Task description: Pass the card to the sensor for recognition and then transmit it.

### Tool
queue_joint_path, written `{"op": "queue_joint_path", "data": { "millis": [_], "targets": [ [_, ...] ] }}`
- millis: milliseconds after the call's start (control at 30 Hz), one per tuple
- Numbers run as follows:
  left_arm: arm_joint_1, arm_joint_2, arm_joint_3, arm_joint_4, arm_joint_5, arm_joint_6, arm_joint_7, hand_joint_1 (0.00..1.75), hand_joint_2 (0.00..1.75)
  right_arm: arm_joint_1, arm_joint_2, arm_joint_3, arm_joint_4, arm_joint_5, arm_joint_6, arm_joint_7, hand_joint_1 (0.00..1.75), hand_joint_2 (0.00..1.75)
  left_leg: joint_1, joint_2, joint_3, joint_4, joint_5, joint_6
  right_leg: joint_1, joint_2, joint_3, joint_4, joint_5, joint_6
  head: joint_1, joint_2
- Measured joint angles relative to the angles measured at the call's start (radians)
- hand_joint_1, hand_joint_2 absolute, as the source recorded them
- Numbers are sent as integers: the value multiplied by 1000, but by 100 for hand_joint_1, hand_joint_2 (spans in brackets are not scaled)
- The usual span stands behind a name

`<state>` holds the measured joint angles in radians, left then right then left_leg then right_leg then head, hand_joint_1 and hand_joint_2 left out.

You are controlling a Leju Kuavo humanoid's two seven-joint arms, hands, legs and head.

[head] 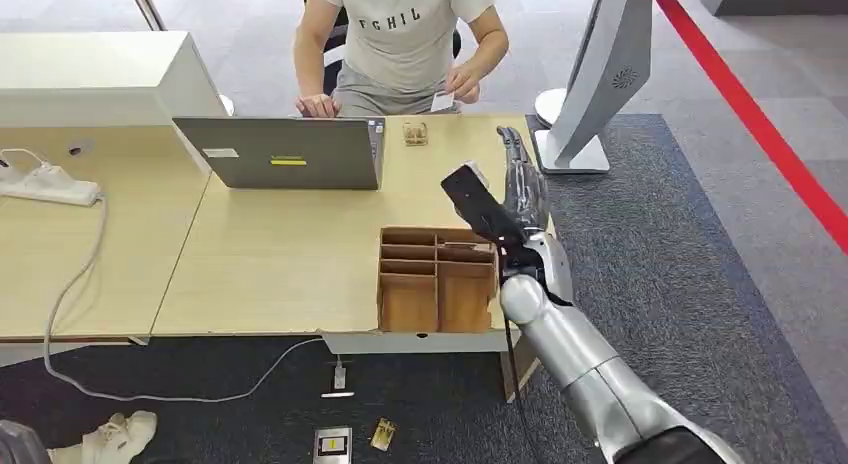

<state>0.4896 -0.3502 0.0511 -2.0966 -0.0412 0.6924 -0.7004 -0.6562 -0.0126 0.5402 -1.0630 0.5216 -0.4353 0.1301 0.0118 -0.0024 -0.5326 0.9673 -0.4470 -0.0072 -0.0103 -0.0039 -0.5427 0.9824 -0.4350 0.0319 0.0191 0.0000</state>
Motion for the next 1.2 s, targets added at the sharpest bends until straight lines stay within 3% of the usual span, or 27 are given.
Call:
{"op": "queue_joint_path", "data": {
  "millis": [200,433,1033,1200],
  "targets": [
    [7,0,-9,5,-75,0,0,0,175,137,-58,-1,-217,-100,92,-26,0,175,0,0,0,0,0,0,0,0,0,0,0,0,0,0],
    [10,0,-37,5,-121,0,0,0,175,225,-77,11,-329,-27,147,-41,0,175,0,0,0,0,0,0,0,0,0,0,0,0,0,0],
    [18,0,-111,-5,-165,0,0,0,175,231,-29,106,-230,119,172,-74,0,175,0,0,-1,-1,0,0,0,0,0,0,0,0,0,0],
    [19,0,-125,-5,-164,0,0,0,175,206,-14,113,-158,160,141,-56,0,175,0,0,-1,-1,0,0,0,0,0,0,0,0,0,0]
  ]
}}
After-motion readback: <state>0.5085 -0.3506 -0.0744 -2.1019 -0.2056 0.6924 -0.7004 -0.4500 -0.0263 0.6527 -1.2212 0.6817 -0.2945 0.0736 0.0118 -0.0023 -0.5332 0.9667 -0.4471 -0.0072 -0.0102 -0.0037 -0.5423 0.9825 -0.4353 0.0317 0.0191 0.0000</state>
